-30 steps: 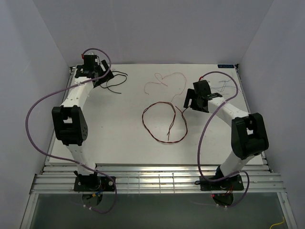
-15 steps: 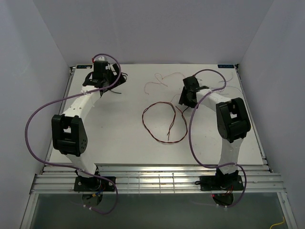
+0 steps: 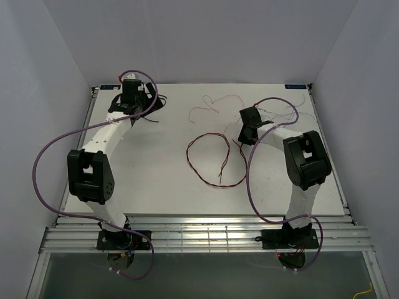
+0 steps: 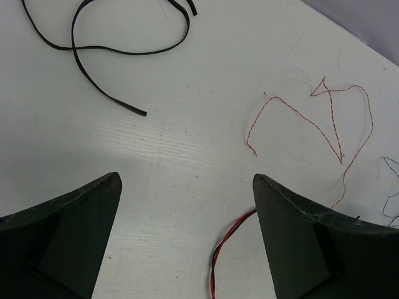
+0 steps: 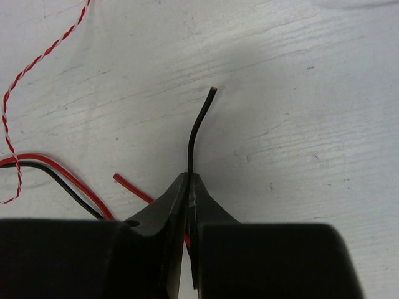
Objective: Untangle the cables
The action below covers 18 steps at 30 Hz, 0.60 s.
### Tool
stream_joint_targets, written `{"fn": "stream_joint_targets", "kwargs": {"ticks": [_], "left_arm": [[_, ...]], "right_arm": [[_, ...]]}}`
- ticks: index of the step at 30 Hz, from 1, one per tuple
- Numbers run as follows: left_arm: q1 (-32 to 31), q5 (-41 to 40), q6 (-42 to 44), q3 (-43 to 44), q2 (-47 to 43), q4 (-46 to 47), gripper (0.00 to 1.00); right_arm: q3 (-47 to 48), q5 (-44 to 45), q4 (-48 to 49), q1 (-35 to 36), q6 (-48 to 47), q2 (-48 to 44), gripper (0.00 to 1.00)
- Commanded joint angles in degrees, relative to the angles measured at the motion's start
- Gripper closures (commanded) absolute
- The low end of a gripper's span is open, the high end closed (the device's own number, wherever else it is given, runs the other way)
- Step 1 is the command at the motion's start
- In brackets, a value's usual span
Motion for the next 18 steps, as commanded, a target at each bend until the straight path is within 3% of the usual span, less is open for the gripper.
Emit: {"fn": "stream_joint_targets", "kwargs": {"ticks": [1,4,7,11,15,18], "left_arm": [[-1.09,-0.50,0.30,0.73,-2.70,0.32,0.02],[-1.80,1.00,0.74,0.91,-3.31,0.31,0.02],[-2.85,7.75,2.41,0.74,-4.27,1.27,0.02],[-5.57,18.29,4.44,-2.07,-6.30,5.05,0.02],[-8.55,38.12,2.95,-10.39,-8.84,12.34,0.02],[-12.50,43.62,1.45,-16.81,-11.30,17.53,0.02]], "right_arm": [[-5.93,-0.89,-0.97,0.54,1.56,-0.69,0.92],[-8.92,-0.80,3.16,0.89,-0.28,-4.81,0.92],[-12.17,-2.02,8.25,1.42,-3.27,-10.51,0.92],[-17.43,-6.84,15.89,2.21,-7.22,-18.00,0.92],[-22.46,-10.20,21.78,3.18,-9.24,-25.81,0.92],[-25.10,-11.43,23.20,3.44,-10.21,-30.39,0.92]]}}
